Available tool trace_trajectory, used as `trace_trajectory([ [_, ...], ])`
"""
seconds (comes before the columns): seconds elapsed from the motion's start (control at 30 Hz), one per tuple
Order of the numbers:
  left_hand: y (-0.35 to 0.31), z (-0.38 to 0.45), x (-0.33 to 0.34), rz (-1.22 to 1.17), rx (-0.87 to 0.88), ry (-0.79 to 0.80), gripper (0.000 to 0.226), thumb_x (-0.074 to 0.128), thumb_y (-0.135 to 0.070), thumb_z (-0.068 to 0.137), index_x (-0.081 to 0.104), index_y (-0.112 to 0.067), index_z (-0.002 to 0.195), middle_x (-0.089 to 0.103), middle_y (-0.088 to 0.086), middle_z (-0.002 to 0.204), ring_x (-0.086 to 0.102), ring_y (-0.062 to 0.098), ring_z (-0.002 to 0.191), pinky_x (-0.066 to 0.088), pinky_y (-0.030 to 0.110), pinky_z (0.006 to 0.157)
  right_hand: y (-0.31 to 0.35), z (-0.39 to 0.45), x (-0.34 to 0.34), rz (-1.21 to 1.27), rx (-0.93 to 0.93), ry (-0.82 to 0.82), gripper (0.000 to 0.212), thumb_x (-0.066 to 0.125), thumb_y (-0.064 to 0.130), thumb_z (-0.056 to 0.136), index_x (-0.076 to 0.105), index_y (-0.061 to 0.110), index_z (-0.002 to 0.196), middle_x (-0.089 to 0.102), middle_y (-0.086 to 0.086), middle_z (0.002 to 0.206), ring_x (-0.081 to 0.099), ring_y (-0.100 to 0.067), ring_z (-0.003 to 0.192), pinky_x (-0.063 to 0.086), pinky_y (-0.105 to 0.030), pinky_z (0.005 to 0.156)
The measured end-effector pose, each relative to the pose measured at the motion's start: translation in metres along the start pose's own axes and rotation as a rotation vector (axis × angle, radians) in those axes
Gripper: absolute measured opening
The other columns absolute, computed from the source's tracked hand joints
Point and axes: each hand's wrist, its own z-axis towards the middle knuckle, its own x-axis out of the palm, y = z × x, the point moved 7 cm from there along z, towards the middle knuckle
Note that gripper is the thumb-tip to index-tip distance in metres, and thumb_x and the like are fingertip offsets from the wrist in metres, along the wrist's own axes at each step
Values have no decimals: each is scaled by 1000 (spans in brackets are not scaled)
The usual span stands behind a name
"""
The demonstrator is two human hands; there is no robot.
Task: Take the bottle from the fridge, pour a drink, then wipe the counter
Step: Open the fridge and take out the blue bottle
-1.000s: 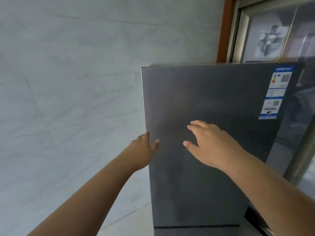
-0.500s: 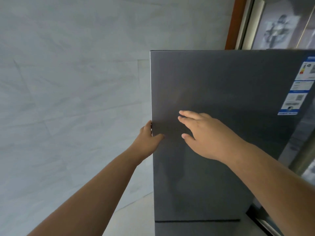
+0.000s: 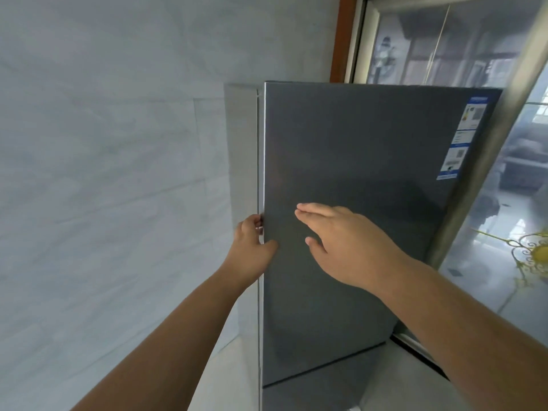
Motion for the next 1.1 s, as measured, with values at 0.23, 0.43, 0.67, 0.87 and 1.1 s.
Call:
trace_trajectory([
  [0.23,9,-26,11,21,120,86,45,69,-27,98,43,-25,135,51,-8,127,54,3,114,46,23,98,24,-12,-6,-25,35,-59,53,48,29,106,39,32,158,39,16,163,50,-16,138,48,-40,111],
  [0.43,19,-50,33,200,310,104,32,77,-35,89,55,-31,112,48,-10,123,49,9,113,44,21,99,46,-35,-21,-64,-33,-87,35,60,27,100,69,25,134,71,6,131,69,-17,108,60,-37,89],
  [0.67,-8,-90,64,71,544,285,20,79,-39,88,61,-35,97,42,-25,137,41,-8,128,30,-1,99,36,-71,-34,-85,132,-209,35,56,27,93,78,30,119,75,14,122,74,-17,92,63,-34,76],
  [0.87,-30,-106,84,-30,652,350,14,83,-20,86,70,-20,81,55,-15,128,55,-5,118,40,4,93,29,-117,-52,-16,295,-308,35,58,20,87,81,33,111,77,19,114,73,-2,99,62,-28,82],
  [1.1,-51,-136,118,-96,709,410,64,82,-18,80,58,-66,116,48,-35,124,49,-21,116,36,-2,94,28,-127,-53,-72,512,-13,53,44,27,108,33,37,160,59,7,144,64,-17,120,51,-33,102],
])
